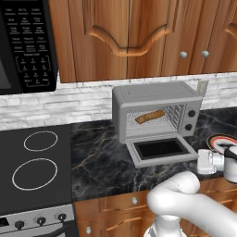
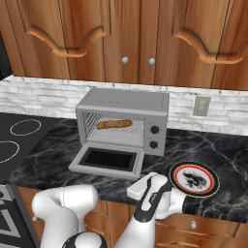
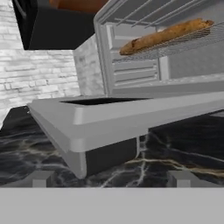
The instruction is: Pull the toaster oven rack outwards. Pick up the baguette from the plate and place it on the toaster oven rack. Close the toaster oven door fully and set the temperature to the lowest setting.
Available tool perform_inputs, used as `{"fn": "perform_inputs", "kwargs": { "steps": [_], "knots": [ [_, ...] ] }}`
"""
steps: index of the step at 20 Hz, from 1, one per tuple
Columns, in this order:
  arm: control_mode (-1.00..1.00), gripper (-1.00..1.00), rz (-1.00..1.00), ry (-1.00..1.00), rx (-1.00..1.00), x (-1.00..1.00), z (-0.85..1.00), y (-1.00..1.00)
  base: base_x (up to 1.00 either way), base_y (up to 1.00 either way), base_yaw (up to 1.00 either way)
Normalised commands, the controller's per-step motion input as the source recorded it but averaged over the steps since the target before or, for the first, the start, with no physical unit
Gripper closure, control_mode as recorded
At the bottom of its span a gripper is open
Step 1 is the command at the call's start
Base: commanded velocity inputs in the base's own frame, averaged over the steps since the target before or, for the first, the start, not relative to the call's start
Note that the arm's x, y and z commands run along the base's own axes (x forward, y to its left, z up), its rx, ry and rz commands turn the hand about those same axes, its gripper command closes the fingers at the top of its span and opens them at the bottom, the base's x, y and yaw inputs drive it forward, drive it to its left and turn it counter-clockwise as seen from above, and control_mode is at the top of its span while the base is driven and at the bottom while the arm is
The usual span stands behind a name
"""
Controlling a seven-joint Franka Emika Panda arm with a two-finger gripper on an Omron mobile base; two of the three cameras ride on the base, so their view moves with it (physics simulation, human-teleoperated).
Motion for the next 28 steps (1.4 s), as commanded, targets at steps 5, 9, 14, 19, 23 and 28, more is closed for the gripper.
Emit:
{"fn": "perform_inputs", "kwargs": {
  "steps": [5, 9, 14, 19, 23, 28],
  "knots": [
    [-1.0, -1.0, 0.09, 0.0, 0.17, 0.0, 0.07, 0.27, 0.0, 0.0, 0.0],
    [-1.0, -1.0, 0.15, 0.06, 0.12, 0.0, 0.29, 0.66, 0.0, 0.0, 0.0],
    [-1.0, -1.0, 0.13, 0.0, 0.06, 0.0, 0.29, 1.0, 0.0, 0.0, 0.0],
    [-1.0, -1.0, 0.06, -0.02, 0.02, 0.0, 0.22, 1.0, 0.0, 0.0, 0.0],
    [-1.0, -1.0, 0.0, -0.29, 0.0, 0.0, 0.24, 1.0, 0.0, 0.0, 0.0],
    [-1.0, -1.0, -0.06, -0.4, 0.05, 0.01, 0.55, 1.0, 0.0, 0.0, 0.0]
  ]
}}
